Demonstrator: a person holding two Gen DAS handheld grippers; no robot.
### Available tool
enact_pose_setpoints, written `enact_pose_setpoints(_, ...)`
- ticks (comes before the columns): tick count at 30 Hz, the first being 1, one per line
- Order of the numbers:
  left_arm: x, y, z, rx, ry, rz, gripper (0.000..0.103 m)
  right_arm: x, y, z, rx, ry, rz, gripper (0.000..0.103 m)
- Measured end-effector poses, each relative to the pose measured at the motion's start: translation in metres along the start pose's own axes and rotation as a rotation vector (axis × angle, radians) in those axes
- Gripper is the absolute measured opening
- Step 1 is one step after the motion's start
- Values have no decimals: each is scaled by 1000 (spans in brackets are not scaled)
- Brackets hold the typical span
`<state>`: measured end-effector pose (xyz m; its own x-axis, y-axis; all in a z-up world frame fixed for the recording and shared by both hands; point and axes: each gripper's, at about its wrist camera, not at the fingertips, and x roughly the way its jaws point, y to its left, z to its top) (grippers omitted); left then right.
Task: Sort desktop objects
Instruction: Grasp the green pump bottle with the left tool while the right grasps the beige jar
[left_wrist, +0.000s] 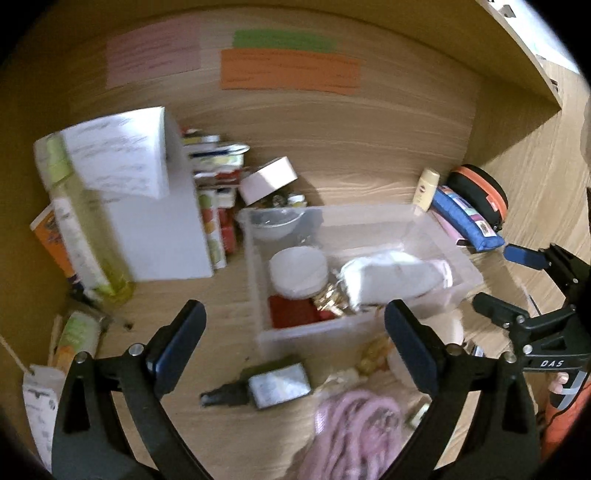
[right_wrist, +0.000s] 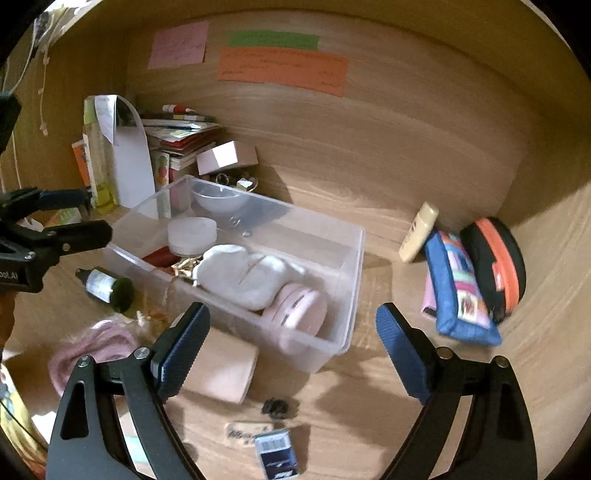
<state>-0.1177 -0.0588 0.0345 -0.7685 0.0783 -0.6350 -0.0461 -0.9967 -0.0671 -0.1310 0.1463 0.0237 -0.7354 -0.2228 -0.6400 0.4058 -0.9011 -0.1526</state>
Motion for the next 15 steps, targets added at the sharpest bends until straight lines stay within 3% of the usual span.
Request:
enact_pose_setpoints(8,3,27,-31,-40,67,54,99,-2,8,-17,47,17,41,91)
enact_pose_setpoints(15,27,39,-52,-105,164,28,99,11,19,-33,76,77,81,91)
